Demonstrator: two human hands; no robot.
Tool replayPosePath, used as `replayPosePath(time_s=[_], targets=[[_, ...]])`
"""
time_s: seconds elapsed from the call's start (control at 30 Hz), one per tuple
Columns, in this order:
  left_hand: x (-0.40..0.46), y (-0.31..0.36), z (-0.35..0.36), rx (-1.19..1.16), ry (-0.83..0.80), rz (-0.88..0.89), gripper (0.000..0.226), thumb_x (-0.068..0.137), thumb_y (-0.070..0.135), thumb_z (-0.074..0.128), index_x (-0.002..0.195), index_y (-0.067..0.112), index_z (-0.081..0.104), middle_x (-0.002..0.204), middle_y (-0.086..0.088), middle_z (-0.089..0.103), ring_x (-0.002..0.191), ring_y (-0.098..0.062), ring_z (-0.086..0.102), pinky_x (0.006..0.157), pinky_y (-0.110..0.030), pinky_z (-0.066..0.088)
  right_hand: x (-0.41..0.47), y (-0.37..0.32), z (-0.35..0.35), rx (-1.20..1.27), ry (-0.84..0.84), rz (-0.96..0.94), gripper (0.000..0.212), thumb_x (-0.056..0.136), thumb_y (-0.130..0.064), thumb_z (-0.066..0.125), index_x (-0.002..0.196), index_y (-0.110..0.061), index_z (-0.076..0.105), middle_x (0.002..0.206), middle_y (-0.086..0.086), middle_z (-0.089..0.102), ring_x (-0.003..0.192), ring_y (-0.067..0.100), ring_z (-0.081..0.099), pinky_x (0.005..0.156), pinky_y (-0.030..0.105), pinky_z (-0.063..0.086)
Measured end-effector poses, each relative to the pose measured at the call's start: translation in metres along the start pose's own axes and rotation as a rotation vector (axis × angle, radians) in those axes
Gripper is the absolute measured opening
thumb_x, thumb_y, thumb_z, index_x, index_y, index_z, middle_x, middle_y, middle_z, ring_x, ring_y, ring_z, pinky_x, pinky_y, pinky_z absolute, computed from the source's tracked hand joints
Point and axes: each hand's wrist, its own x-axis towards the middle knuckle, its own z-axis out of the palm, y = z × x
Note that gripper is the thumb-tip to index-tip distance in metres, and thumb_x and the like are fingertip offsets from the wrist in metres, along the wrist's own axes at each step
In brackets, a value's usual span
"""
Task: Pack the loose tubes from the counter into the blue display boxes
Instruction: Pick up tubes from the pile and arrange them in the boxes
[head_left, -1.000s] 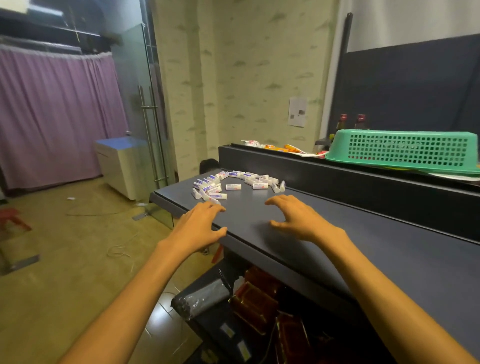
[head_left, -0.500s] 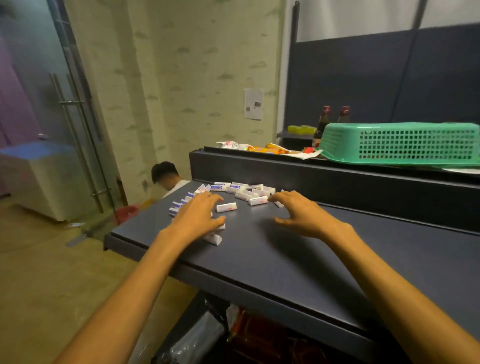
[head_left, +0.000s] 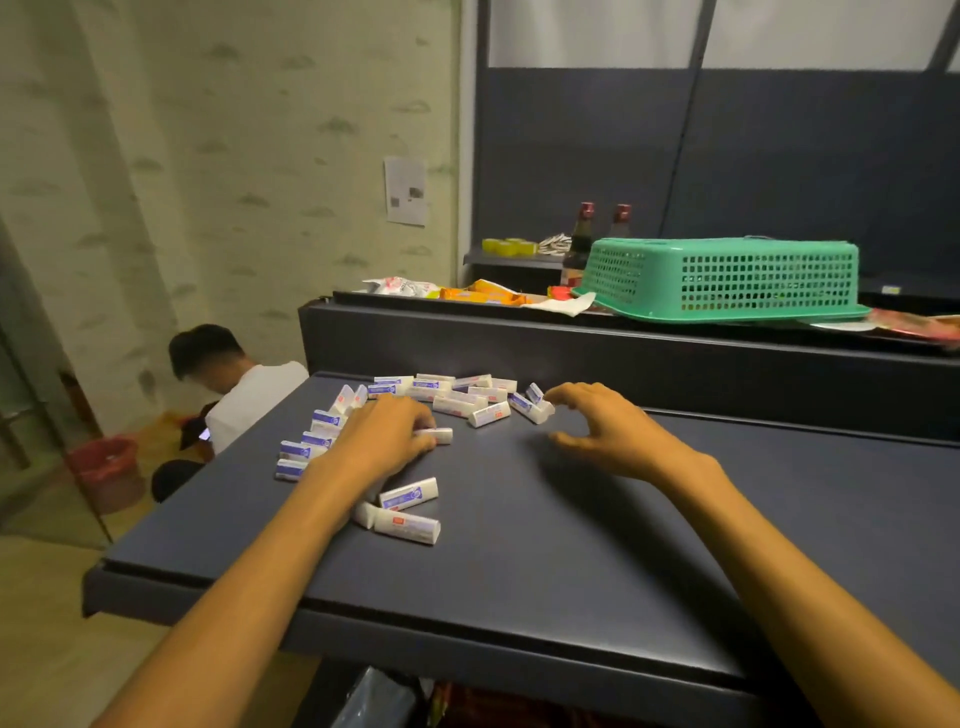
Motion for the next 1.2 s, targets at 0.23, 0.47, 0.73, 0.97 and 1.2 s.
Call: replayPosePath(time_s=[0.23,0.47,0.73,0.97,1.2], targets=[[0.002,0.012,-0.002,-0.179,0.071,0.039,0.025,0.073,0.034,0.081,0.094,0.030,0.067,0.104,0.005,0.070,0.096,-0.015,0.062,0.086,-0.038,0.053,0.000,0.004,-0.001,0.006,0.005,-0.004,0.049,0.092,-0.035,0.062,0.137,-0.026,0.045,0.138,-0.003,0.050,0.121,0.013,0.046,0.101,0.030,0.040],[-0.001,0.029,-0.008,-0.181,0.129,0.067,0.033,0.067,0.038,0.085,0.089,0.034,0.060,0.095,0.007,0.055,0.084,-0.011,0.056,0.078,-0.032,0.051,-0.003,0.010,-0.007,-0.001,0.007,-0.023,0.049,0.091,-0.034,0.063,0.136,-0.026,0.045,0.137,-0.003,0.051,0.121,0.013,0.048,0.100,0.031,0.042],[-0.005,0.039,-0.010,-0.173,0.080,0.125,0.038,0.076,0.031,0.079,0.111,0.030,0.064,0.107,0.004,0.059,0.095,-0.011,0.049,0.084,-0.030,0.046,-0.001,0.010,-0.008,-0.009,-0.003,-0.042,0.050,0.091,-0.035,0.063,0.136,-0.025,0.045,0.137,-0.002,0.052,0.119,0.014,0.049,0.099,0.033,0.045],[0.000,0.029,-0.018,-0.377,0.132,0.075,0.036,0.065,0.014,0.087,0.082,0.019,0.056,0.086,0.003,0.061,0.072,-0.008,0.058,0.065,-0.022,0.047,0.016,0.005,-0.003,-0.005,-0.018,-0.019,0.046,0.091,-0.034,0.063,0.133,-0.025,0.047,0.133,0.000,0.054,0.118,0.017,0.051,0.096,0.033,0.046],[0.021,0.010,-0.021,-0.381,0.107,0.192,0.029,0.065,0.015,0.088,0.082,0.027,0.068,0.092,0.004,0.068,0.089,-0.010,0.061,0.082,-0.024,0.047,0.048,-0.001,0.005,-0.006,-0.038,0.082,0.042,0.090,-0.037,0.063,0.128,-0.024,0.052,0.128,0.000,0.057,0.110,0.019,0.055,0.092,0.037,0.050]])
